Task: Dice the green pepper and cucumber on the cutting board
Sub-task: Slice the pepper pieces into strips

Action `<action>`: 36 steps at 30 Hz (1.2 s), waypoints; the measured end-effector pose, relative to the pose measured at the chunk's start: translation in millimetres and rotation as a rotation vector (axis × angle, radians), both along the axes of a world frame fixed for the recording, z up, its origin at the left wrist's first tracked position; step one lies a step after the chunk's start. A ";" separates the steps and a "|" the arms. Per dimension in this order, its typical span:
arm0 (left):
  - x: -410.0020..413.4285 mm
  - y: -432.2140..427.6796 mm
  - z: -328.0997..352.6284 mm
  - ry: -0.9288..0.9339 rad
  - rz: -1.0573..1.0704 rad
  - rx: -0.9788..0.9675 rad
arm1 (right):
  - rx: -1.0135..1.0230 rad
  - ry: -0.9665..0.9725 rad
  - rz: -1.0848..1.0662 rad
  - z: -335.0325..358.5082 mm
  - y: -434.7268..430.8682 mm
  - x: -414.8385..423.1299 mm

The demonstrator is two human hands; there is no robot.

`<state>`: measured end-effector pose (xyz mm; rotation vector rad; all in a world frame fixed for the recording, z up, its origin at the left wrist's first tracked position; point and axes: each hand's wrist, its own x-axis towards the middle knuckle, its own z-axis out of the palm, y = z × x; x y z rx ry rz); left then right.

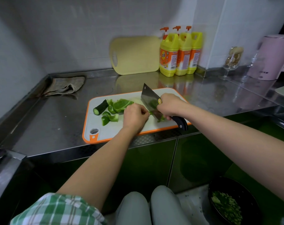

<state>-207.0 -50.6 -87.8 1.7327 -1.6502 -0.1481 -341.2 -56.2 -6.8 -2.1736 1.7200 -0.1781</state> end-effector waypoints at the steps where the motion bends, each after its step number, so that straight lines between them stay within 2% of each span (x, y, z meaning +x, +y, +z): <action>1: 0.1 -0.2 -0.2 0.002 0.002 0.002 | 0.003 0.007 0.005 -0.7 0.7 1.0; 7: 1.9 -1.2 0.0 0.030 -0.002 0.014 | -0.048 0.055 -0.010 -9.9 -3.6 13.0; 16: 0.8 -4.3 -1.1 0.049 -0.005 0.002 | -0.092 -0.115 -0.062 -15.5 -17.7 6.0; 24: -3.3 -9.0 -2.6 0.040 0.026 -0.008 | -0.014 0.013 -0.014 -5.1 -6.8 4.3; 31: 0.1 -9.7 -1.8 0.048 0.010 0.018 | -0.032 0.014 -0.040 -10.8 -11.0 13.3; 36: 0.0 -4.3 1.2 -0.015 -0.029 0.026 | -0.064 -0.060 -0.076 -14.2 -16.6 12.3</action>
